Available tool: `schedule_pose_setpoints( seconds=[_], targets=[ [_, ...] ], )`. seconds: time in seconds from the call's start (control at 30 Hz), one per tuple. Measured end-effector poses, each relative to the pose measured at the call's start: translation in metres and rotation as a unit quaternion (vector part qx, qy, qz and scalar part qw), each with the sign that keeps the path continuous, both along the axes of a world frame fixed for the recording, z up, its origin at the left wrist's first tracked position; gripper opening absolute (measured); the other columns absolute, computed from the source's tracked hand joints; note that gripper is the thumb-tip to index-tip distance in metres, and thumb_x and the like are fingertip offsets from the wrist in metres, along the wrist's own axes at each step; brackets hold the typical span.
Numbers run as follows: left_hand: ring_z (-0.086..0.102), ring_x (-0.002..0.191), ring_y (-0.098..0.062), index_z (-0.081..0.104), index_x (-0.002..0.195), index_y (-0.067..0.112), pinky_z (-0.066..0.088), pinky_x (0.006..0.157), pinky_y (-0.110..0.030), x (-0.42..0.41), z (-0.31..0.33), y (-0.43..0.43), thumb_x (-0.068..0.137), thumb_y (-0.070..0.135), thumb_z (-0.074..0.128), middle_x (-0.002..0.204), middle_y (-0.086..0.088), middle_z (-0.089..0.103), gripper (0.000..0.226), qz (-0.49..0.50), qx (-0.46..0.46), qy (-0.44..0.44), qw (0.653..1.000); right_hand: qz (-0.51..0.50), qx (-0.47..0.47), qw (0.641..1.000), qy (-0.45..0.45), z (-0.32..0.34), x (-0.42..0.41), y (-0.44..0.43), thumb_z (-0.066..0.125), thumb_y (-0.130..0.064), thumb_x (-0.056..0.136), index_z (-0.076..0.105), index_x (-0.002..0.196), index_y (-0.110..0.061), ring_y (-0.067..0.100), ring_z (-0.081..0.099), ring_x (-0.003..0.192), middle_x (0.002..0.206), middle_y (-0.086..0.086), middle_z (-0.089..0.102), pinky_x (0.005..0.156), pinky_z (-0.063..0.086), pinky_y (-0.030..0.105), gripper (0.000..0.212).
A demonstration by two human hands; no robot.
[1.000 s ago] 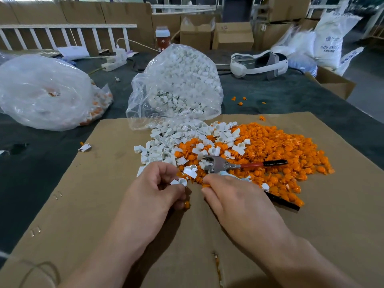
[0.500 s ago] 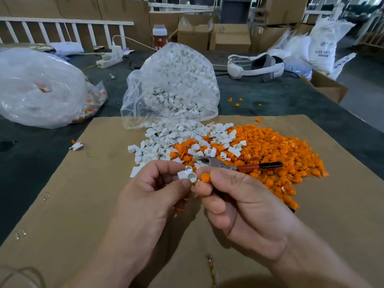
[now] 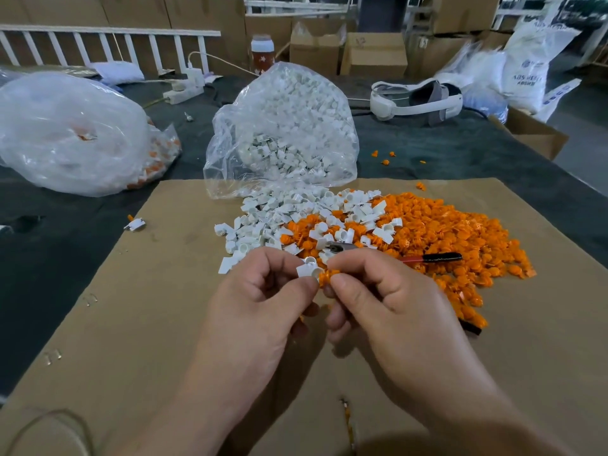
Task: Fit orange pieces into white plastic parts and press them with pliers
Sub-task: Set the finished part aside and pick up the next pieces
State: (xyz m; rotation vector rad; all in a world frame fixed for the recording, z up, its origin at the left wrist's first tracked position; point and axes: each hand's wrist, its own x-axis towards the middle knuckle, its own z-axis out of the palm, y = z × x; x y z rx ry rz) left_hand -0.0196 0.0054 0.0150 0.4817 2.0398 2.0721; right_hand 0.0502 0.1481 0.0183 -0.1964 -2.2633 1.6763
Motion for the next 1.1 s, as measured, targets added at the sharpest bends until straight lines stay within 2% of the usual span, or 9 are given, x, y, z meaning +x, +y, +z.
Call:
schedule_pose_setpoints(
  seconds=[0.07, 0.13, 0.2, 0.3, 0.4, 0.57, 0.8, 0.93, 1.1],
  targets=[
    [0.065, 0.059, -0.015, 0.069, 0.080, 0.018, 0.054, 0.052, -0.023, 0.002, 0.002, 0.000, 0.082, 0.011, 0.072, 0.067, -0.012, 0.066, 0.007, -0.006, -0.010, 0.007, 1.000, -0.032, 0.189, 0.980, 0.050, 0.001, 0.002, -0.001, 0.051, -0.034, 0.096, 0.061, 0.097, -0.038, 0.008, 0.065, 0.071, 0.077, -0.011, 0.063, 0.056, 0.055, 0.026, 0.010],
    [0.065, 0.059, -0.015, 0.070, 0.080, 0.020, 0.055, 0.053, -0.022, 0.003, 0.004, 0.000, 0.082, 0.013, 0.073, 0.067, -0.011, 0.066, 0.008, -0.011, -0.020, 0.012, 1.000, -0.043, 0.330, 0.939, 0.089, 0.005, 0.002, -0.001, 0.046, -0.036, 0.097, 0.058, 0.096, -0.036, 0.006, 0.059, 0.076, 0.079, -0.014, 0.057, 0.059, 0.049, 0.025, 0.012],
    [0.063, 0.058, -0.013, 0.069, 0.079, 0.024, 0.053, 0.052, -0.022, 0.003, 0.003, 0.001, 0.082, 0.012, 0.073, 0.065, -0.007, 0.066, 0.014, -0.008, -0.030, 0.022, 0.999, -0.036, 0.391, 0.914, 0.106, 0.010, 0.002, 0.000, 0.046, -0.030, 0.099, 0.061, 0.097, -0.026, 0.010, 0.057, 0.072, 0.081, -0.012, 0.056, 0.057, 0.047, 0.029, 0.016],
    [0.061, 0.060, -0.020, 0.068, 0.081, 0.031, 0.052, 0.055, -0.033, 0.004, 0.000, 0.002, 0.081, 0.017, 0.073, 0.065, -0.001, 0.065, 0.015, 0.003, -0.061, 0.061, 0.996, -0.017, 0.438, 0.892, 0.109, 0.015, 0.005, -0.002, 0.051, -0.020, 0.097, 0.063, 0.093, -0.017, 0.017, 0.056, 0.066, 0.079, -0.002, 0.056, 0.052, 0.048, 0.039, 0.014],
    [0.061, 0.068, -0.029, 0.067, 0.084, 0.033, 0.052, 0.058, -0.044, 0.005, -0.001, 0.002, 0.082, 0.021, 0.073, 0.069, -0.002, 0.065, 0.014, 0.006, -0.083, 0.089, 0.993, -0.007, 0.453, 0.886, 0.098, 0.018, 0.006, -0.004, 0.055, -0.015, 0.094, 0.064, 0.094, -0.016, 0.018, 0.055, 0.064, 0.078, -0.001, 0.056, 0.050, 0.048, 0.039, 0.009],
    [0.057, 0.055, -0.013, 0.068, 0.083, 0.032, 0.047, 0.049, -0.023, 0.005, 0.001, 0.002, 0.082, 0.014, 0.073, 0.063, 0.002, 0.063, 0.018, 0.003, -0.081, 0.078, 0.994, -0.001, 0.456, 0.886, 0.087, 0.017, 0.006, -0.005, 0.063, -0.007, 0.090, 0.064, 0.093, -0.014, 0.018, 0.055, 0.060, 0.075, 0.000, 0.055, 0.047, 0.049, 0.039, 0.007],
    [0.062, 0.055, -0.015, 0.069, 0.080, 0.029, 0.054, 0.050, -0.030, 0.005, 0.003, -0.002, 0.083, 0.015, 0.072, 0.064, -0.001, 0.065, 0.014, -0.009, -0.083, 0.071, 0.994, 0.002, 0.473, 0.876, 0.091, 0.016, 0.005, -0.009, 0.062, -0.006, 0.089, 0.062, 0.092, -0.014, 0.019, 0.051, 0.062, 0.076, 0.000, 0.052, 0.047, 0.047, 0.040, 0.008],
    [0.060, 0.053, -0.019, 0.071, 0.078, 0.016, 0.051, 0.049, -0.024, 0.002, 0.004, -0.007, 0.086, -0.001, 0.071, 0.062, -0.013, 0.062, 0.019, -0.043, 0.012, 0.003, 0.999, -0.003, 0.398, 0.910, 0.118, 0.016, 0.002, -0.007, 0.047, -0.023, 0.097, 0.062, 0.093, -0.022, 0.010, 0.056, 0.073, 0.083, -0.007, 0.056, 0.057, 0.048, 0.031, 0.015],
    [0.060, 0.053, -0.019, 0.070, 0.078, 0.019, 0.052, 0.051, -0.026, 0.001, 0.003, -0.004, 0.082, 0.010, 0.079, 0.060, -0.008, 0.061, 0.014, -0.048, 0.029, -0.001, 0.998, -0.012, 0.325, 0.938, 0.123, 0.012, 0.001, -0.005, 0.054, -0.021, 0.093, 0.064, 0.101, -0.026, 0.005, 0.059, 0.086, 0.093, -0.012, 0.058, 0.067, 0.051, 0.027, 0.014]
  ],
)
